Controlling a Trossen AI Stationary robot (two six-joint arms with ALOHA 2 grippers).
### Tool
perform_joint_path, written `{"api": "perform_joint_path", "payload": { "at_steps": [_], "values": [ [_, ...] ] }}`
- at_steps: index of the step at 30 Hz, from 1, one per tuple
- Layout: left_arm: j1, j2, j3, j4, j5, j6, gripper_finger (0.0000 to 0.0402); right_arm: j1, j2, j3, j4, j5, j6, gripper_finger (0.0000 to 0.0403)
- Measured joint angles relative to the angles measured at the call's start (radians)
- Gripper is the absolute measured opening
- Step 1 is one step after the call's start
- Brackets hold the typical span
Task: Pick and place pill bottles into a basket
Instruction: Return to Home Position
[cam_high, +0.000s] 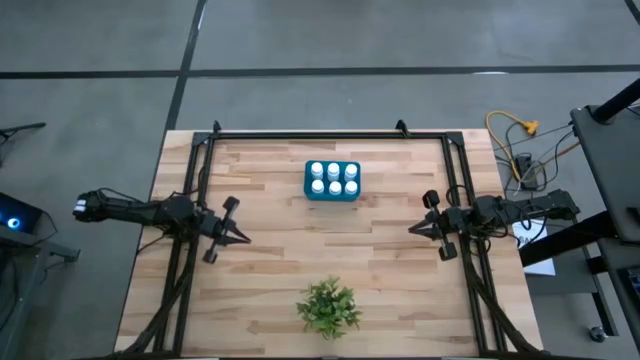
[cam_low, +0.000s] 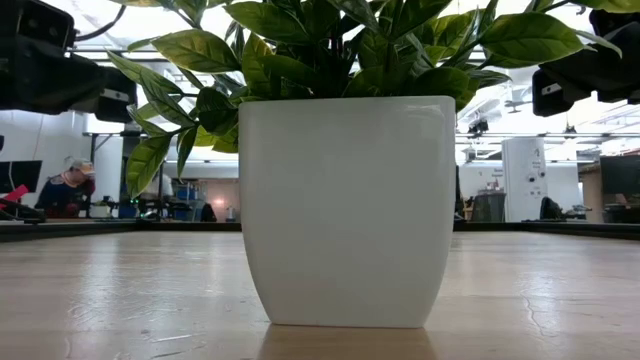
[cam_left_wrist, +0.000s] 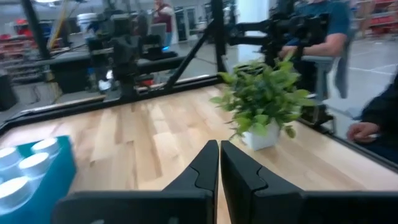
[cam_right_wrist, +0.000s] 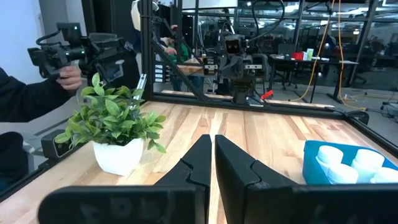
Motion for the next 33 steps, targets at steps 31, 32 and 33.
{"api": "perform_joint_path", "payload": {
  "at_steps": [31,32,33],
  "values": [
    [0.030,-0.054,-0.003,-0.005,-0.073,0.053,0.0000,0.000,0.000,0.000,0.000,0.000,-0.001,0.0012],
    [0.031,-0.054,-0.003,-0.005,-0.071,0.053,0.0000,0.000,0.000,0.000,0.000,0.000,-0.001,0.0012],
    [0.031,-0.055,-0.003,-0.005,-0.069,0.053,0.0000,0.000,0.000,0.000,0.000,0.000,0.000,0.0012]
  ]
}}
